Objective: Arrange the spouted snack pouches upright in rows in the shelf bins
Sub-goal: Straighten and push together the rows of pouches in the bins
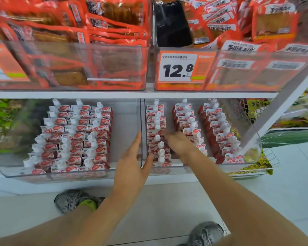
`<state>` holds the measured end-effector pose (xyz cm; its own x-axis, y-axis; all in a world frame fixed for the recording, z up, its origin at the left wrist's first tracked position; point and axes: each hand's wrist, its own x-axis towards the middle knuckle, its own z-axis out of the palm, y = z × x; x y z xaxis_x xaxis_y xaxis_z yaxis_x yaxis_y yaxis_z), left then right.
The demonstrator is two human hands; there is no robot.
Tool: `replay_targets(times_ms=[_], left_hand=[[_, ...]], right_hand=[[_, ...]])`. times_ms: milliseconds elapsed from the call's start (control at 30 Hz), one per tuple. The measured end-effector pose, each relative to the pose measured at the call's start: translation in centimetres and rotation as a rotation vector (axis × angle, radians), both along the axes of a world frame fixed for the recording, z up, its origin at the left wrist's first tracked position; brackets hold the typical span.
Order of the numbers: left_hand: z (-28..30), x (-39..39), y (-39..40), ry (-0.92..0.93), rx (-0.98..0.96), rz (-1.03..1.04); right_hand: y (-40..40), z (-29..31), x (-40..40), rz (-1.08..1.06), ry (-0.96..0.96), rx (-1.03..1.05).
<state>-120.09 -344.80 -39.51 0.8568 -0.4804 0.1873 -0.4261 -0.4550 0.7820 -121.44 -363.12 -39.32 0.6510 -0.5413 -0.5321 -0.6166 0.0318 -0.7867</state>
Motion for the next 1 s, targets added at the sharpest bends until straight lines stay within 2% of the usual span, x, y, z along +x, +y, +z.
replay_targets(times_ms=[200, 267, 300, 367, 433, 467, 533, 633, 767, 1000], left_hand=[[-0.1, 0.1, -0.1, -0.078, 0.052, -0.035], [-0.1, 0.0, 0.1, -0.064, 0.048, -0.033], [0.0, -0.1, 0.3, -0.045, 0.039, -0.033], [0.0, 0.0, 0.5, -0.019, 0.038, -0.045], [0.0, 0.1, 0.6, -0.009, 0.050, -0.046], [0.1, 0.1, 0.6, -0.011, 0.052, -0.042], [0.2, 0.1, 0.6, -0.014, 0.051, -0.039], [0.3, 0.2, 0.6, -0.013, 0.036, -0.041], [-0.1, 0.5, 0.5, -0.035, 0.061, -0.065], [0.0, 0.6, 0.7, -0.026, 0.083, -0.090]], right_hand=[[-0.2, -0.9, -1.7, 0.254, -0.002, 0.268], [-0.2, -0.2, -1.6, 0.273, -0.017, 0.394], [-0.3, 0.6, -1.5, 0.265, 0.002, 0.393], [-0.7, 1.8, -0.6, 0.250, 0.049, 0.186], [-1.0, 2.3, 1.3, 0.199, -0.031, -0.082], [-0.9, 2.4, 2.6, 0.152, -0.093, -0.147], [-0.9, 1.1, 5.3, 0.064, -0.140, -0.145], [-0.7, -1.4, 7.9, 0.061, -0.138, -0.080], [-1.6, -1.5, 8.0, 0.055, -0.184, 0.022], [-1.4, -1.6, 7.9, 0.088, -0.185, 0.033]])
